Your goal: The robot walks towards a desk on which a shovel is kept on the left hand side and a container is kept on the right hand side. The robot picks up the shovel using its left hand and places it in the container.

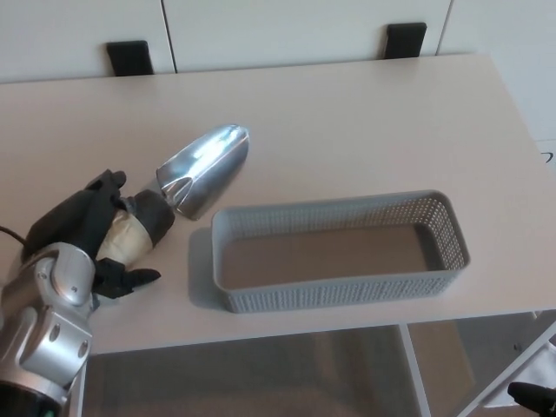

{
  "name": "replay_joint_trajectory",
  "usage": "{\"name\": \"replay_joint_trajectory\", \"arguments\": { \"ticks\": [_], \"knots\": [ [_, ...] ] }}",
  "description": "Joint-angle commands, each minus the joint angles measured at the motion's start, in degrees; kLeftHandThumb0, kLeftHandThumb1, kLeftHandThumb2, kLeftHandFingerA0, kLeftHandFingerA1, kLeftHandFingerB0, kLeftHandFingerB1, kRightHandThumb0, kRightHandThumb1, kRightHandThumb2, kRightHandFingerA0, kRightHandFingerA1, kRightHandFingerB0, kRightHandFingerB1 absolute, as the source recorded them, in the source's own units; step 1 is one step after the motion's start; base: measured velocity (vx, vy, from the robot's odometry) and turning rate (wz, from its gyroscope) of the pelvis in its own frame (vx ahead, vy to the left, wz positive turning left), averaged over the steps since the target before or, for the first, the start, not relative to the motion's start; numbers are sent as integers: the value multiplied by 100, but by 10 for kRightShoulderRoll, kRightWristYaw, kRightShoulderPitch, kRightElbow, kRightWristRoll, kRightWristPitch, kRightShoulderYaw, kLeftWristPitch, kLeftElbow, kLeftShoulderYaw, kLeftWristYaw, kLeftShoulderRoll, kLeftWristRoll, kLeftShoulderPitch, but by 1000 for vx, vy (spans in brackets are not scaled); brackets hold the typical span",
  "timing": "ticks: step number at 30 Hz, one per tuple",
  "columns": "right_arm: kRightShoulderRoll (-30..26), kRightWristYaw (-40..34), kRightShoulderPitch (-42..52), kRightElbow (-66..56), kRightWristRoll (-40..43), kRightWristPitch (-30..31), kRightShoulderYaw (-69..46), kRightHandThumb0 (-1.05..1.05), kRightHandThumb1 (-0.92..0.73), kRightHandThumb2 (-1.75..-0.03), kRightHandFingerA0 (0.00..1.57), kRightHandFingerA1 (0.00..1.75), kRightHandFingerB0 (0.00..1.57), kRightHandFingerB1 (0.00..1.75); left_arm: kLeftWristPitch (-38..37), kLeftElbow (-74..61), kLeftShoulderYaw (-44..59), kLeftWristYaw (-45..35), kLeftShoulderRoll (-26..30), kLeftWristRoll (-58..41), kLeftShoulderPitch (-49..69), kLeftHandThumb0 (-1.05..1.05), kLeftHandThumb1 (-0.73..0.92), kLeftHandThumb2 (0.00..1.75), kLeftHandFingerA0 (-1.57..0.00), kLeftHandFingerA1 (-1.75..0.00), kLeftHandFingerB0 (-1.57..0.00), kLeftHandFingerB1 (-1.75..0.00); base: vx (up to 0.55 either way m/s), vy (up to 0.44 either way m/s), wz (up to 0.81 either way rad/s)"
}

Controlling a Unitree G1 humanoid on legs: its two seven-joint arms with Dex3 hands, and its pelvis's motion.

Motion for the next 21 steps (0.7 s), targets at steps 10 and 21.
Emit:
{"name": "replay_joint_trajectory", "arguments": {
  "ticks": [10,21],
  "knots": [
    [-13,-3,-7,3,-8,3,-1,-38,-42,-53,87,49,68,47,-78,18,23,-25,18,-55,23,-11,69,80,-92,-133,-88,-87,0,0,0],
    [-14,-7,-6,-1,-14,4,1,-38,-41,-53,87,49,71,48,-96,-5,54,-11,8,-82,26,-19,76,72,-96,-143,-71,-106,0,0,0]
  ]
}}
